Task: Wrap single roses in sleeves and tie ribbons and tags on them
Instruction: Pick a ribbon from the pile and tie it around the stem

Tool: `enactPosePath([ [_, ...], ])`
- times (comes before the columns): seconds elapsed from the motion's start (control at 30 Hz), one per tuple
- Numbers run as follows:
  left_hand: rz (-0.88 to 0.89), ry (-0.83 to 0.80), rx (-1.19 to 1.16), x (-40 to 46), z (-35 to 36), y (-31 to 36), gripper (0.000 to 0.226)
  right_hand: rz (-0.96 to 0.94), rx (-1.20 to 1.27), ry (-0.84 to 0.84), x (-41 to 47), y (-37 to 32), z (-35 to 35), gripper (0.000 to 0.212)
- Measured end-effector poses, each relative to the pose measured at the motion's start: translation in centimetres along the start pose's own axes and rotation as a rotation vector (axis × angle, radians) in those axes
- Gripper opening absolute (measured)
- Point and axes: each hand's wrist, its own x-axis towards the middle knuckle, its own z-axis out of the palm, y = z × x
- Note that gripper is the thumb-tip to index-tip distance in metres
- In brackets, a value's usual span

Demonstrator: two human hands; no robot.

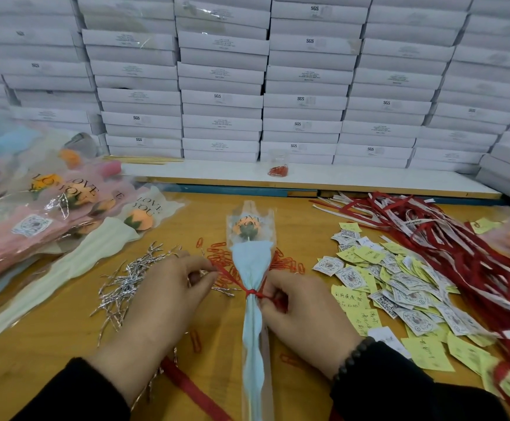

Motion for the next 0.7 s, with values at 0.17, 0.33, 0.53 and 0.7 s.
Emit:
enactPosePath([
  [0.17, -0.142, 0.078, -0.477, -0.4, 1.7, 1.1, 0.024, -0.071, -0.036, -0.038, -0.2, -0.6, 0.2, 0.013],
  [0.33, 0.063, 0.126, -0.240, -0.4, 1.7, 1.3, 0.019, -0.141, -0.079, -0.090, -0.2, -0.8, 0.2, 0.011],
  [0.53, -0.085, 0.117, -0.428, -0.2, 1.8, 1.0, 0.012, -0.149, -0.082, -0.108, -0.2, -1.0, 0.2, 0.011],
  [0.7, -0.229, -0.202, -0.707, -0.9, 2.0, 1.5, 0.036, -0.106, -0.081, -0.093, -0.1, -0.8, 0.2, 0.015],
])
